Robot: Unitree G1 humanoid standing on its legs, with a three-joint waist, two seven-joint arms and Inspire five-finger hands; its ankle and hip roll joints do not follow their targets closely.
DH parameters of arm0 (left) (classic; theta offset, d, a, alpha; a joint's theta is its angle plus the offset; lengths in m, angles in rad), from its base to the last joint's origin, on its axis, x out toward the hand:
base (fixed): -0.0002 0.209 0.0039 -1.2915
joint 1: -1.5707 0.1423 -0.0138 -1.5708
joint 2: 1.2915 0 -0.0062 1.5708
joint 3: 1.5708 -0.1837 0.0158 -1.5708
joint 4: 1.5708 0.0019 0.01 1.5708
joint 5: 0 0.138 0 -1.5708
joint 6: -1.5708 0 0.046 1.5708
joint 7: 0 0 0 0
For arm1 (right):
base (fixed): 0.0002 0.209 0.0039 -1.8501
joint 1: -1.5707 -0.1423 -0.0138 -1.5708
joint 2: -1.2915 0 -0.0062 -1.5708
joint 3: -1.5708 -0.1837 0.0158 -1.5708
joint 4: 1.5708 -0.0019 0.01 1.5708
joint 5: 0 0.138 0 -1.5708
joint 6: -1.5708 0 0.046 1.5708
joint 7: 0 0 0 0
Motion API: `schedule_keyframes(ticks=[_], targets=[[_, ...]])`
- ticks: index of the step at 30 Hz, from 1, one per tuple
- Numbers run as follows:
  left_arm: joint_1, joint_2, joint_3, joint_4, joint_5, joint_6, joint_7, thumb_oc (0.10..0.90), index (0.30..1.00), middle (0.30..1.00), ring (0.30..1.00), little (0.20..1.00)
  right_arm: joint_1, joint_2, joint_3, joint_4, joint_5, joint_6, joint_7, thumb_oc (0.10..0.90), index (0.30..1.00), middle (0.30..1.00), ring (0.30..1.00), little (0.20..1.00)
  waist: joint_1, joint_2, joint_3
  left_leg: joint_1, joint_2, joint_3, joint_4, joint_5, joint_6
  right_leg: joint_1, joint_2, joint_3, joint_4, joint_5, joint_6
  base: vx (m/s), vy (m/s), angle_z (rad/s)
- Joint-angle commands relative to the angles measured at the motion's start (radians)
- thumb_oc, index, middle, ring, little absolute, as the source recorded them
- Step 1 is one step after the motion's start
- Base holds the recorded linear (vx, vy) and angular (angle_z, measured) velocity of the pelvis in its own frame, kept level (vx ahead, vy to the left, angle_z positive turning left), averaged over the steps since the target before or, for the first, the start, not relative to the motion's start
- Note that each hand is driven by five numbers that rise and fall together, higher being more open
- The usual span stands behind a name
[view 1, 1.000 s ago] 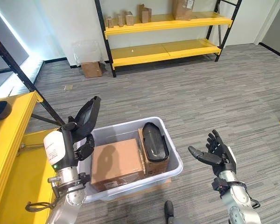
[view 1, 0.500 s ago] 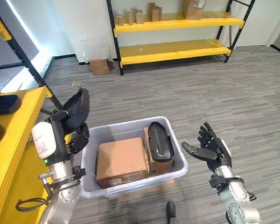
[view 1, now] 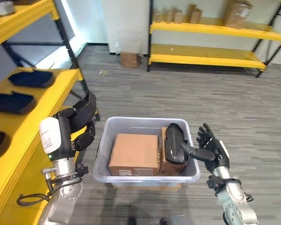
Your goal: Move parts from the plastic box to the shelf.
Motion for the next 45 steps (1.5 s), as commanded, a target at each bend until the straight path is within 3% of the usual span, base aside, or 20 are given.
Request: schedule_keyframes(ticks=[1, 6, 11, 14, 15, 16, 19, 23, 24, 25, 30, 32, 35, 37, 41, 45], targets=[[-0.113, 0.078, 0.077, -0.111, -0.031, -0.097, 0.105, 0.400, 0.300, 0.300, 0.300, 0.300, -0.089, -0.014, -0.040, -0.058, 0.042, -0.141, -0.017, 0.900, 1.000, 1.000, 1.000, 1.000, -0.001, -0.003, -0.051, -0.102, -0.137, -0.012, -0.026, -0.014, 0.044, 0.171, 0.035, 0.016, -0.232, 0.087, 0.040, -0.14, -0.053, 0.18], [-0.110, 0.064, 0.087, -0.130, -0.013, -0.089, 0.137, 0.400, 0.300, 0.300, 0.300, 0.300, -0.094, -0.022, -0.012, -0.066, 0.040, -0.121, 0.007, 0.900, 1.000, 1.000, 1.000, 1.000, 0.008, 0.015, -0.038, -0.123, -0.123, -0.022, -0.032, 0.013, 0.015, 0.174, 0.019, -0.015, -0.318, 0.129, 0.028, -0.09, -0.045, 0.05], [-0.100, 0.043, 0.096, -0.154, 0.011, -0.078, 0.131, 0.400, 0.300, 0.300, 0.300, 0.300, -0.074, -0.035, 0.003, -0.081, 0.058, -0.119, 0.025, 0.900, 1.000, 1.000, 1.000, 1.000, 0.011, 0.023, -0.039, -0.156, -0.117, -0.008, -0.028, 0.027, 0.004, 0.155, 0.021, -0.024, -0.320, 0.127, 0.023, -0.06, -0.041, -0.04], [-0.099, 0.034, 0.092, -0.166, 0.033, -0.074, 0.119, 0.400, 0.300, 0.300, 0.300, 0.300, -0.052, -0.037, -0.003, -0.086, 0.069, -0.134, 0.018, 0.900, 1.000, 1.000, 1.000, 1.000, -0.011, 0.025, -0.037, -0.152, -0.089, 0.107, -0.026, 0.017, -0.006, 0.158, 0.008, -0.074, -0.320, 0.111, 0.028, -0.08, 0.018, 0.39], [-0.118, 0.034, 0.078, -0.158, 0.033, -0.075, 0.115, 0.400, 0.300, 0.300, 0.300, 0.300, -0.033, -0.041, -0.010, -0.093, 0.070, -0.141, 0.017, 0.900, 1.000, 1.000, 1.000, 1.000, -0.043, 0.027, -0.039, -0.147, -0.052, 0.252, -0.014, 0.009, -0.017, 0.154, -0.011, -0.139, -0.320, 0.109, 0.038, -0.17, 0.079, 1.03], [-0.137, 0.039, 0.066, -0.145, 0.032, -0.074, 0.126, 0.400, 0.300, 0.300, 0.300, 0.300, -0.024, -0.045, -0.008, -0.099, 0.065, -0.143, 0.018, 0.900, 1.000, 1.000, 1.000, 1.000, -0.064, 0.026, -0.046, -0.137, -0.027, 0.331, -0.004, 0.001, -0.019, 0.150, -0.028, -0.181, -0.320, 0.114, 0.045, -0.11, 0.109, 1.07], [-0.169, 0.054, 0.047, -0.136, 0.023, -0.069, 0.147, 0.400, 0.300, 0.300, 0.300, 0.300, -0.030, -0.051, 0.007, -0.092, 0.048, -0.154, 0.027, 0.900, 1.000, 1.000, 1.000, 1.000, -0.092, 0.020, -0.052, -0.092, 0.013, 0.406, 0.023, -0.035, -0.016, 0.154, -0.065, -0.253, -0.320, 0.117, 0.054, -0.11, 0.098, 1.22], [-0.169, 0.054, 0.047, -0.136, 0.023, -0.069, 0.147, 0.400, 0.300, 0.300, 0.300, 0.300, -0.031, -0.051, 0.007, -0.091, 0.048, -0.154, 0.027, 0.900, 1.000, 1.000, 1.000, 1.000, -0.094, 0.020, -0.051, -0.092, 0.014, 0.404, 0.024, -0.035, -0.017, 0.155, -0.064, -0.255, -0.320, 0.117, 0.054, -0.05, 0.057, 0.60], [-0.182, 0.072, 0.039, -0.144, 0.016, -0.017, 0.124, 0.400, 0.300, 0.300, 0.300, 0.300, -0.044, -0.061, 0.027, -0.064, 0.060, -0.108, 0.076, 0.900, 1.000, 1.000, 1.000, 1.000, -0.095, 0.009, -0.078, -0.025, 0.096, 0.440, 0.036, -0.059, -0.043, 0.161, -0.109, -0.315, -0.320, 0.109, 0.062, -0.15, 0.280, 0.00], [-0.185, 0.082, 0.036, -0.138, 0.002, -0.002, 0.108, 0.400, 0.300, 0.300, 0.300, 0.300, -0.049, -0.065, 0.035, -0.050, 0.060, -0.107, 0.061, 0.900, 1.000, 1.000, 1.000, 1.000, -0.092, 0.007, -0.085, -0.010, 0.127, 0.439, 0.033, -0.040, -0.059, 0.160, -0.120, -0.335, -0.320, 0.109, 0.060, -0.16, 0.286, 0.53], [-0.195, 0.095, 0.025, -0.123, 0.002, 0.032, 0.118, 0.400, 0.300, 0.300, 0.300, 0.300, -0.063, -0.074, 0.049, -0.019, 0.066, -0.092, 0.091, 0.900, 1.000, 1.000, 1.000, 1.000, -0.094, 0.015, -0.097, 0.017, 0.221, 0.424, 0.016, 0.049, -0.116, 0.161, -0.144, -0.397, -0.320, 0.098, 0.050, -0.07, 0.265, 0.90], [-0.198, 0.092, 0.026, -0.109, -0.002, 0.057, 0.131, 0.400, 0.300, 0.300, 0.300, 0.300, -0.058, -0.084, 0.051, -0.020, 0.054, -0.075, 0.114, 0.900, 1.000, 1.000, 1.000, 1.000, -0.101, 0.026, -0.099, 0.019, 0.276, 0.470, 0.023, 0.117, -0.149, 0.165, -0.161, -0.442, -0.320, 0.097, 0.049, -0.07, 0.461, 0.90], [-0.204, 0.094, 0.015, -0.076, -0.010, 0.084, 0.155, 0.400, 0.300, 0.300, 0.300, 0.300, -0.059, -0.102, 0.057, -0.008, 0.061, -0.076, 0.137, 0.900, 1.000, 1.000, 1.000, 1.000, -0.107, 0.048, -0.098, 0.036, 0.286, 0.514, -0.017, 0.139, -0.160, 0.171, -0.178, -0.496, -0.319, 0.107, 0.058, -0.04, 0.491, 0.87], [-0.192, 0.093, 0.014, -0.056, -0.024, 0.102, 0.151, 0.400, 0.300, 0.300, 0.300, 0.300, -0.063, -0.097, 0.065, 0.012, 0.068, -0.074, 0.142, 0.900, 1.000, 1.000, 1.000, 1.000, -0.094, 0.067, -0.091, 0.035, 0.275, 0.497, -0.036, 0.150, -0.165, 0.182, -0.192, -0.505, -0.317, 0.117, 0.072, 0.03, 0.490, 0.78], [-0.172, 0.100, 0.025, -0.039, 0.003, 0.095, 0.151, 0.400, 0.300, 0.300, 0.300, 0.300, -0.055, -0.069, 0.084, 0.018, 0.043, -0.062, 0.149, 0.900, 1.000, 1.000, 1.000, 1.000, -0.067, 0.072, -0.095, 0.061, 0.195, 0.462, -0.073, 0.034, -0.119, 0.199, -0.250, -0.525, -0.314, 0.157, 0.130, 0.05, 0.421, 0.64], [-0.169, 0.129, 0.038, -0.027, 0.008, 0.082, 0.115, 0.400, 0.300, 0.300, 0.300, 0.300, -0.039, -0.023, 0.096, 0.019, 0.017, -0.076, 0.087, 0.900, 1.000, 1.000, 1.000, 1.000, -0.045, 0.059, -0.106, 0.069, 0.133, 0.380, -0.078, -0.019, -0.088, 0.201, -0.278, -0.509, -0.311, 0.189, 0.168, 0.08, 0.249, 0.66]])
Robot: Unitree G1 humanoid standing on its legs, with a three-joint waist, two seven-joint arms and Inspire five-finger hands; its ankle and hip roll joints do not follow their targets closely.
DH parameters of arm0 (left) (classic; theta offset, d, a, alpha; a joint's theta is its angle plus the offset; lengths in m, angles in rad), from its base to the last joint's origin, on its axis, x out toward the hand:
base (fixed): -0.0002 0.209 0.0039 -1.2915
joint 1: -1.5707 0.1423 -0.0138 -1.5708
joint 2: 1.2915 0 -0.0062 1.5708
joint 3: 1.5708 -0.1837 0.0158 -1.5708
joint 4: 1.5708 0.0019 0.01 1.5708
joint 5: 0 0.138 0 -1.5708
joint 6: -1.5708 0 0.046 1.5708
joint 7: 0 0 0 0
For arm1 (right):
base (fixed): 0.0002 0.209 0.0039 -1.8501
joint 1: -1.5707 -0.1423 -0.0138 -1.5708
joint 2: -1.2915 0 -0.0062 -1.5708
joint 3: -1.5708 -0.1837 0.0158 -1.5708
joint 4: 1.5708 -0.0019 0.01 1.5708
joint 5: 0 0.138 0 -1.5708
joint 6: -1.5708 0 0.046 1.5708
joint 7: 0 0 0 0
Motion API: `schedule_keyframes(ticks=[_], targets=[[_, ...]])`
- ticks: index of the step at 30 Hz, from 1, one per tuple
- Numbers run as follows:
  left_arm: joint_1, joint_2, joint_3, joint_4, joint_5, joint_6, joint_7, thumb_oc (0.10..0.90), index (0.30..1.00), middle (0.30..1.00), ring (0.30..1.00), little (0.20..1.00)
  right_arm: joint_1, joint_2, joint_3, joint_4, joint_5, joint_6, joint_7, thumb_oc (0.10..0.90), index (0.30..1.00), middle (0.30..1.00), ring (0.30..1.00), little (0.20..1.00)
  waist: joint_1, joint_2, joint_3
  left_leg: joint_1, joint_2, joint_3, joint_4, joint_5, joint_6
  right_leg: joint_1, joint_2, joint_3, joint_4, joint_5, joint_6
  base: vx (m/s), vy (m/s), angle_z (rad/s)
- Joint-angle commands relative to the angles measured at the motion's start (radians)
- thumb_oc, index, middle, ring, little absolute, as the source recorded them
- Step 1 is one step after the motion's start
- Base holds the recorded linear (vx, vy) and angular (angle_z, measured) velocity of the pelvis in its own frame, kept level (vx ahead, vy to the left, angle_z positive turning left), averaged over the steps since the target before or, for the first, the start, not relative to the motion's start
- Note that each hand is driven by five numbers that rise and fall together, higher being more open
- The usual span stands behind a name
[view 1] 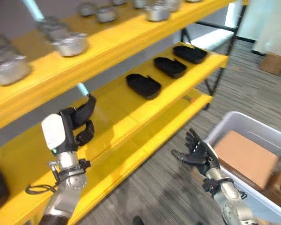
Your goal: Move parts from the plastic box to the shelf.
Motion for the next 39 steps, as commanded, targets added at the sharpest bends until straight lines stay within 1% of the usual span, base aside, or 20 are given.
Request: schedule_keyframes(ticks=[1, 2, 3, 4, 5, 7, 8, 9, 11, 12, 16, 18, 20, 21, 25, 28, 35, 39], targets=[[-0.099, 0.104, 0.112, -0.087, 0.045, -0.088, 0.067, 0.400, 0.300, 0.300, 0.300, 0.300, -0.071, -0.002, -0.044, -0.082, -0.012, -0.119, -0.059, 0.900, 1.000, 1.000, 1.000, 1.000, -0.024, -0.006, -0.083, 0.033, 0.096, -0.068, -0.007, -0.054, -0.078, -0.061, 0.094, 0.036, -0.017, -0.040, 0.015, 0.03, 0.141, 0.74], [-0.108, 0.106, 0.106, -0.081, 0.049, -0.097, 0.064, 0.400, 0.300, 0.300, 0.300, 0.300, -0.069, 0.001, -0.046, -0.085, -0.013, -0.127, -0.076, 0.900, 1.000, 1.000, 1.000, 1.000, -0.028, -0.010, -0.083, 0.027, 0.087, -0.090, -0.007, -0.058, -0.071, -0.068, 0.100, 0.063, -0.011, -0.043, 0.013, 0.02, 0.145, 1.26], [-0.130, 0.110, 0.090, -0.067, 0.052, -0.111, 0.063, 0.400, 0.300, 0.300, 0.300, 0.300, -0.061, 0.007, -0.053, -0.096, -0.019, -0.136, -0.099, 0.900, 1.000, 1.000, 1.000, 1.000, -0.042, -0.015, -0.083, 0.014, 0.069, -0.137, -0.007, -0.066, -0.058, -0.084, 0.117, 0.131, 0.005, -0.056, 0.009, 0.10, 0.152, 1.37], [-0.151, 0.109, 0.074, -0.058, 0.055, -0.123, 0.060, 0.400, 0.300, 0.300, 0.300, 0.300, -0.049, 0.007, -0.060, -0.113, -0.026, -0.138, -0.121, 0.900, 1.000, 1.000, 1.000, 1.000, -0.053, -0.018, -0.080, 0.005, 0.054, -0.174, -0.007, -0.072, -0.048, -0.095, 0.131, 0.183, 0.019, -0.068, 0.006, 0.10, 0.174, 1.27], [-0.164, 0.112, 0.068, -0.053, 0.057, -0.119, 0.063, 0.400, 0.300, 0.300, 0.300, 0.300, -0.042, 0.007, -0.069, -0.119, -0.030, -0.134, -0.117, 0.900, 1.000, 1.000, 1.000, 1.000, -0.058, -0.022, -0.079, -0.005, 0.046, -0.192, -0.007, -0.071, -0.040, -0.105, 0.138, 0.209, 0.030, -0.069, 0.001, 0.07, 0.138, 1.21], [-0.175, 0.118, 0.071, -0.053, 0.047, -0.108, 0.055, 0.400, 0.300, 0.300, 0.300, 0.300, -0.033, 0.009, -0.083, -0.123, -0.037, -0.127, -0.104, 0.900, 1.000, 1.000, 1.000, 1.000, -0.054, -0.038, -0.072, -0.016, 0.033, -0.205, -0.007, -0.077, -0.030, -0.115, 0.142, 0.226, 0.053, -0.083, 0.001, 0.03, 0.091, 1.55], [-0.173, 0.116, 0.076, -0.053, 0.042, -0.119, 0.056, 0.400, 0.300, 0.300, 0.300, 0.300, -0.036, 0.009, -0.087, -0.123, -0.032, -0.124, -0.101, 0.900, 1.000, 1.000, 1.000, 1.000, -0.045, -0.047, -0.065, -0.019, 0.031, -0.205, -0.007, -0.080, -0.027, -0.119, 0.138, 0.223, 0.062, -0.084, 0.001, 0.01, 0.027, 0.96], [-0.172, 0.115, 0.078, -0.055, 0.044, -0.122, 0.057, 0.400, 0.300, 0.300, 0.300, 0.300, -0.037, 0.009, -0.088, -0.122, -0.032, -0.124, -0.098, 0.900, 1.000, 1.000, 1.000, 1.000, -0.043, -0.049, -0.063, -0.019, 0.031, -0.205, -0.007, -0.080, -0.026, -0.120, 0.137, 0.222, 0.065, -0.084, 0.001, 0.00, 0.001, 0.32], [-0.148, 0.105, 0.108, -0.089, 0.056, -0.151, 0.049, 0.400, 0.300, 0.300, 0.300, 0.300, -0.051, 0.010, -0.089, -0.114, -0.032, -0.136, -0.097, 0.900, 1.000, 1.000, 1.000, 1.000, -0.016, -0.064, -0.054, -0.023, 0.031, -0.212, -0.007, -0.086, -0.022, -0.115, 0.132, 0.212, 0.063, -0.086, 0.005, -0.01, -0.015, 0.28], [-0.137, 0.102, 0.121, -0.100, 0.060, -0.158, 0.042, 0.400, 0.300, 0.300, 0.300, 0.300, -0.056, 0.011, -0.091, -0.113, -0.031, -0.137, -0.096, 0.900, 1.000, 1.000, 1.000, 1.000, -0.010, -0.068, -0.052, -0.024, 0.031, -0.215, -0.007, -0.088, -0.021, -0.110, 0.131, 0.210, 0.058, -0.087, 0.007, 0.00, 0.000, 0.00], [-0.127, 0.098, 0.138, -0.106, 0.066, -0.180, 0.033, 0.400, 0.300, 0.300, 0.300, 0.300, -0.066, 0.004, -0.090, -0.124, -0.026, -0.109, -0.097, 0.900, 1.000, 1.000, 1.000, 1.000, 0.007, -0.081, -0.055, -0.024, 0.030, -0.218, -0.007, -0.092, -0.023, -0.095, 0.126, 0.201, 0.036, -0.083, 0.015, 0.01, -0.004, 0.03], [-0.127, 0.098, 0.139, -0.107, 0.066, -0.183, 0.033, 0.400, 0.300, 0.300, 0.300, 0.300, -0.068, 0.003, -0.089, -0.123, -0.026, -0.107, -0.095, 0.900, 1.000, 1.000, 1.000, 1.000, 0.008, -0.082, -0.055, -0.024, 0.030, -0.218, -0.007, -0.092, -0.023, -0.094, 0.125, 0.200, 0.033, -0.080, 0.016, 0.00, 0.000, 0.02], [-0.122, 0.091, 0.142, -0.119, 0.079, -0.202, 0.029, 0.400, 0.300, 0.300, 0.300, 0.300, -0.076, 0.002, -0.078, -0.112, -0.025, -0.097, -0.095, 0.900, 1.000, 1.000, 1.000, 1.000, 0.021, -0.088, -0.056, -0.023, 0.034, -0.210, -0.007, -0.094, -0.027, -0.089, 0.112, 0.182, 0.012, -0.062, 0.024, 0.00, -0.016, -0.05], [-0.120, 0.090, 0.144, -0.121, 0.081, -0.201, 0.024, 0.400, 0.300, 0.300, 0.300, 0.300, -0.079, 0.003, -0.075, -0.108, -0.023, -0.094, -0.096, 0.900, 1.000, 1.000, 1.000, 1.000, 0.023, -0.089, -0.057, -0.022, 0.036, -0.207, -0.007, -0.095, -0.029, -0.087, 0.110, 0.178, 0.005, -0.057, 0.026, 0.00, -0.020, -0.07], [-0.123, 0.095, 0.140, -0.114, 0.084, -0.207, 0.029, 0.400, 0.300, 0.300, 0.300, 0.300, -0.084, 0.004, -0.067, -0.102, -0.023, -0.095, -0.092, 0.900, 1.000, 1.000, 1.000, 1.000, 0.025, -0.093, -0.059, -0.019, 0.039, -0.199, -0.007, -0.096, -0.031, -0.085, 0.108, 0.173, -0.003, -0.050, 0.031, 0.00, -0.007, -0.02], [-0.128, 0.096, 0.138, -0.114, 0.101, -0.225, 0.036, 0.400, 0.300, 0.300, 0.300, 0.300, -0.082, 0.007, -0.062, -0.095, -0.025, -0.096, -0.092, 0.900, 1.000, 1.000, 1.000, 1.000, 0.025, -0.097, -0.061, -0.018, 0.042, -0.198, -0.007, -0.097, -0.030, -0.085, 0.110, 0.175, -0.001, -0.053, 0.033, 0.00, -0.010, 0.00], [-0.152, 0.112, 0.122, -0.105, 0.110, -0.236, 0.025, 0.400, 0.300, 0.300, 0.300, 0.300, -0.076, 0.007, -0.052, -0.089, -0.024, -0.081, -0.083, 0.900, 1.000, 1.000, 1.000, 1.000, 0.008, -0.091, -0.066, -0.009, 0.047, -0.184, -0.007, -0.098, -0.034, -0.090, 0.109, 0.180, -0.004, -0.049, 0.037, 0.00, 0.000, 0.00], [-0.182, 0.125, 0.092, -0.091, 0.141, -0.239, 0.022, 0.400, 0.300, 0.300, 0.300, 0.300, -0.077, 0.007, -0.043, -0.079, -0.027, -0.083, -0.079, 0.900, 1.000, 1.000, 1.000, 1.000, -0.004, -0.086, -0.067, -0.006, 0.049, -0.182, -0.007, -0.099, -0.034, -0.099, 0.111, 0.188, 0.001, -0.049, 0.036, 0.00, 0.000, 0.00]])
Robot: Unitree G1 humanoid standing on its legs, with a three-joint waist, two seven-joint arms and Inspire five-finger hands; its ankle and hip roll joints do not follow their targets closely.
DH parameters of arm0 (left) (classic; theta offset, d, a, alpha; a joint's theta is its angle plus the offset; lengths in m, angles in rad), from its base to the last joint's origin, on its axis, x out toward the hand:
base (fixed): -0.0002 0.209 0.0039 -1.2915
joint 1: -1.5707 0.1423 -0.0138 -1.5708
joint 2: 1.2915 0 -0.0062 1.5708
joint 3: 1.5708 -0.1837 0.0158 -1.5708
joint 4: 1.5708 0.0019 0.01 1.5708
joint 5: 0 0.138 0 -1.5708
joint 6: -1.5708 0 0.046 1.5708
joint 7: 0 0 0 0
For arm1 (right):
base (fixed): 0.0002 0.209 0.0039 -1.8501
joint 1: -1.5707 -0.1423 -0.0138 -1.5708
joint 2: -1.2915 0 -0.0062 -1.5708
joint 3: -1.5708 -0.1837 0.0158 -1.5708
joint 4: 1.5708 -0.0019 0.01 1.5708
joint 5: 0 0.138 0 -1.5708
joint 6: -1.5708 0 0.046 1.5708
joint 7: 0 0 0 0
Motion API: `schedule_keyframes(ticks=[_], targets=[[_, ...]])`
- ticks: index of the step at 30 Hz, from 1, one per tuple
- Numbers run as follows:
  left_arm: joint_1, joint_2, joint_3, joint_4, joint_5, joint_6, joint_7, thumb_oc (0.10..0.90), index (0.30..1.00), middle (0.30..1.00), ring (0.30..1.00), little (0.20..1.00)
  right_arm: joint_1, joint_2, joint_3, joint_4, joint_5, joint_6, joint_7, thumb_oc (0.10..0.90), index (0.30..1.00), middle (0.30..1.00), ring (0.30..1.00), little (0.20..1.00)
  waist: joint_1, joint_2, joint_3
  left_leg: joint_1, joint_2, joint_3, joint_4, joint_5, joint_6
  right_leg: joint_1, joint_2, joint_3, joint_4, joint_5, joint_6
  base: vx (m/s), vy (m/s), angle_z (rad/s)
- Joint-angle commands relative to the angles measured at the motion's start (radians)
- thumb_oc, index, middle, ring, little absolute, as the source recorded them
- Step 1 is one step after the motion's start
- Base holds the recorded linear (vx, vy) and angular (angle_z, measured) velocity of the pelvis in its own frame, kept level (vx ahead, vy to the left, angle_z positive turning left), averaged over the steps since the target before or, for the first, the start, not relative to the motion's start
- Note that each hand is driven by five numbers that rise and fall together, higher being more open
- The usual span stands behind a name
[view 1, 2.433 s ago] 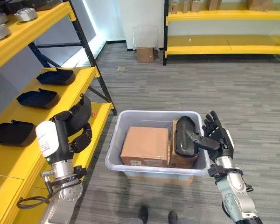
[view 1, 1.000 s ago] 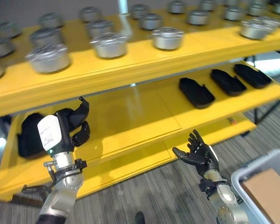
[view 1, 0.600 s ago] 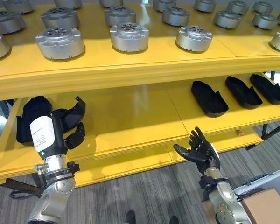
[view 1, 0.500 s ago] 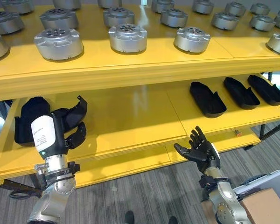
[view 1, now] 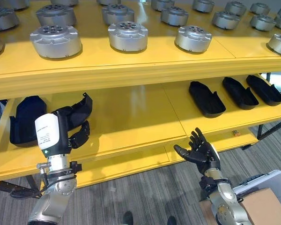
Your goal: Move parts from the plastic box to the shelf.
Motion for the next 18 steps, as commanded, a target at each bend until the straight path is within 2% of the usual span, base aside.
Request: schedule_keyframes(ticks=[1, 4, 9, 18], targets=[[-0.193, 0.058, 0.026, -0.089, 0.062, -0.090, 0.058, 0.400, 0.300, 0.300, 0.300, 0.300, -0.095, -0.038, -0.001, -0.044, -0.022, -0.089, 0.030, 0.900, 1.000, 1.000, 1.000, 1.000, -0.007, 0.072, -0.065, 0.036, 0.089, 0.112, -0.002, -0.076, -0.043, 0.021, -0.032, -0.058, 0.030, -0.010, 0.060, 0.03, 0.000, -0.05], [-0.217, 0.075, -0.006, -0.059, 0.066, -0.040, 0.021, 0.400, 0.300, 0.300, 0.300, 0.300, -0.092, -0.039, 0.007, -0.038, -0.023, -0.087, 0.032, 0.900, 1.000, 1.000, 1.000, 1.000, -0.024, 0.078, -0.067, 0.043, 0.089, 0.120, -0.002, -0.079, -0.043, 0.016, -0.031, -0.046, 0.035, -0.010, 0.061, 0.04, -0.002, -0.10], [-0.276, 0.100, -0.087, 0.039, 0.042, -0.002, -0.020, 0.400, 0.300, 0.300, 0.300, 0.300, -0.083, -0.044, 0.011, -0.037, -0.023, -0.072, 0.031, 0.900, 1.000, 1.000, 1.000, 1.000, -0.058, 0.090, -0.061, 0.053, 0.092, 0.144, -0.002, -0.082, -0.039, -0.002, -0.024, -0.020, 0.054, -0.020, 0.061, 0.06, -0.008, -0.06], [-0.314, 0.079, -0.157, 0.085, 0.051, 0.074, -0.049, 0.400, 0.300, 0.300, 0.300, 0.300, -0.079, -0.063, -0.002, -0.026, -0.022, -0.065, 0.028, 0.900, 1.000, 1.000, 1.000, 1.000, -0.089, 0.106, -0.014, 0.023, 0.086, 0.153, -0.002, -0.076, -0.028, -0.066, -0.001, 0.034, 0.100, -0.047, 0.045, 0.01, -0.025, -0.13]])
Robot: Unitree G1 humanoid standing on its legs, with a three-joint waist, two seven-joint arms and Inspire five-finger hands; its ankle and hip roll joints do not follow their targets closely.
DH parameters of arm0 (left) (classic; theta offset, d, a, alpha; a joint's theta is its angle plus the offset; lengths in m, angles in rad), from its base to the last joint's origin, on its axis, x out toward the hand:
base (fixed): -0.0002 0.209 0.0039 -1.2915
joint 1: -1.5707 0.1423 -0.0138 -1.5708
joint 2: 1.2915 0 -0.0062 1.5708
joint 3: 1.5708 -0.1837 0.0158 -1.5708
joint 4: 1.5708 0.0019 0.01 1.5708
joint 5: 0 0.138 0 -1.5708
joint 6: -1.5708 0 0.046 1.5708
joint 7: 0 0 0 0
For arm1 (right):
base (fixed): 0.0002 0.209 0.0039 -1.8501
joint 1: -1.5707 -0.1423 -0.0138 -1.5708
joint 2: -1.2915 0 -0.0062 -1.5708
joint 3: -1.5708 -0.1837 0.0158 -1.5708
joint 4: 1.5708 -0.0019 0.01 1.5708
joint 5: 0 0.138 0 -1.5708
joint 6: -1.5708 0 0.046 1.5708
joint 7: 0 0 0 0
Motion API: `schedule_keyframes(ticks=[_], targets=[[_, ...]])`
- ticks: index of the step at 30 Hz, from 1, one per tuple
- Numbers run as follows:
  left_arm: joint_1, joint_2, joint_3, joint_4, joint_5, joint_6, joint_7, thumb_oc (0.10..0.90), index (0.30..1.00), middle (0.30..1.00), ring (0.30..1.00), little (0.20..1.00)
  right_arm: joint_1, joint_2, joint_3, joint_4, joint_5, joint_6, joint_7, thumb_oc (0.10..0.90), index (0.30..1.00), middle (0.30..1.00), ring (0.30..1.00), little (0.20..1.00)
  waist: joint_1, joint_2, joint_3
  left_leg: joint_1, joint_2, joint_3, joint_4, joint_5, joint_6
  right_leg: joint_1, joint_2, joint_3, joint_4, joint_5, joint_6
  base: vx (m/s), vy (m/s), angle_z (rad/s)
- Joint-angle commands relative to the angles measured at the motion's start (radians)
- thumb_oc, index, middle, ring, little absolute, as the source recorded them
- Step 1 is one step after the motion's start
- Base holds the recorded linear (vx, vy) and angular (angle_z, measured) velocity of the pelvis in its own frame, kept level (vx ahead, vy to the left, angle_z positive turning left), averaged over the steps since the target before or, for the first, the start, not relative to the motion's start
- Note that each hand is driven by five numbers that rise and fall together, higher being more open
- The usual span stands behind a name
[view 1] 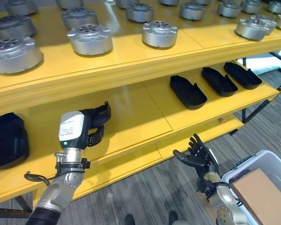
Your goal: Move parts from the plastic box to the shelf.
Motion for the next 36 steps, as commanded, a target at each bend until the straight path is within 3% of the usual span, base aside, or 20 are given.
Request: schedule_keyframes(ticks=[1, 12, 22, 36], targets=[[-0.202, 0.000, 0.042, 0.004, 0.012, 0.012, 0.073, 0.400, 0.300, 0.300, 0.300, 0.300, -0.096, -0.066, -0.007, -0.068, -0.024, -0.082, 0.020, 0.900, 1.000, 1.000, 1.000, 1.000, 0.007, 0.066, -0.027, -0.006, 0.075, 0.093, -0.003, -0.062, -0.026, -0.064, -0.006, -0.018, 0.105, -0.050, 0.043, -0.04, 0.000, -0.11], [-0.233, -0.033, 0.010, 0.022, -0.019, 0.121, 0.075, 0.400, 0.300, 0.300, 0.300, 0.300, -0.113, -0.091, -0.040, -0.065, -0.029, -0.105, 0.023, 0.900, 1.000, 1.000, 1.000, 1.000, -0.011, 0.088, 0.070, -0.094, 0.084, 0.081, 0.010, -0.011, -0.046, -0.150, 0.025, 0.021, 0.157, -0.079, 0.007, -0.07, -0.014, -0.08], [-0.149, -0.058, 0.032, 0.107, -0.049, 0.199, 0.116, 0.400, 0.300, 0.300, 0.300, 0.300, -0.092, -0.105, -0.064, -0.085, -0.034, -0.084, 0.051, 0.900, 1.000, 1.000, 1.000, 1.000, -0.020, 0.104, 0.089, -0.094, 0.077, 0.078, 0.027, -0.010, -0.050, -0.150, 0.022, 0.019, 0.188, -0.099, -0.006, 0.01, 0.018, 0.00], [-0.165, -0.067, 0.079, 0.238, -0.165, 0.287, 0.252, 0.400, 0.300, 0.300, 0.300, 0.300, -0.113, -0.117, -0.055, -0.088, -0.047, -0.072, 0.067, 0.900, 1.000, 1.000, 1.000, 1.000, -0.020, 0.121, 0.139, -0.141, 0.066, 0.059, 0.051, 0.001, -0.052, -0.197, 0.024, 0.020, 0.248, -0.129, -0.022, -0.02, 0.023, 0.00]])
